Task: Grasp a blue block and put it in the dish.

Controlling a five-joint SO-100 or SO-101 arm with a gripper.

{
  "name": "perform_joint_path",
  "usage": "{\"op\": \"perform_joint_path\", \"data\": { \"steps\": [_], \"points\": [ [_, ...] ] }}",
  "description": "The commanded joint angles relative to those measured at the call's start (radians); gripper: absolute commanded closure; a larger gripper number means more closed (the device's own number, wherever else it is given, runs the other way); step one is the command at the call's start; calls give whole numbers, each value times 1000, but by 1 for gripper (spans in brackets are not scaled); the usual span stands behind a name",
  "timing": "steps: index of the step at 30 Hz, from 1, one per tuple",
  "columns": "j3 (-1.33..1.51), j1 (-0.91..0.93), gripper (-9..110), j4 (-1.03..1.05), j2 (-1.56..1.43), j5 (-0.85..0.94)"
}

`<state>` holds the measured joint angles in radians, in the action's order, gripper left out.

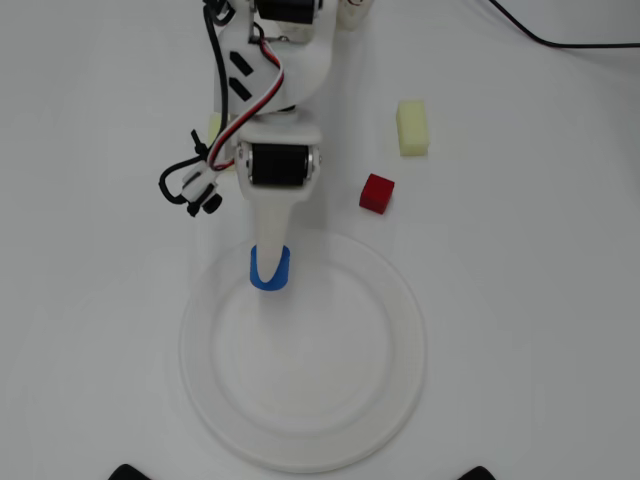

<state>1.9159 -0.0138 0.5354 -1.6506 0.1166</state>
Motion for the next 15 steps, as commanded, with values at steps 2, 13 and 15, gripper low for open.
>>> {"op": "perform_joint_path", "data": {
  "steps": [2, 13, 15],
  "points": [
    [-126, -11, 101, -12, 91, -23],
    [-147, -23, 100, -11, 179, 9],
    [-147, -21, 98, -8, 181, 12]
  ]
}}
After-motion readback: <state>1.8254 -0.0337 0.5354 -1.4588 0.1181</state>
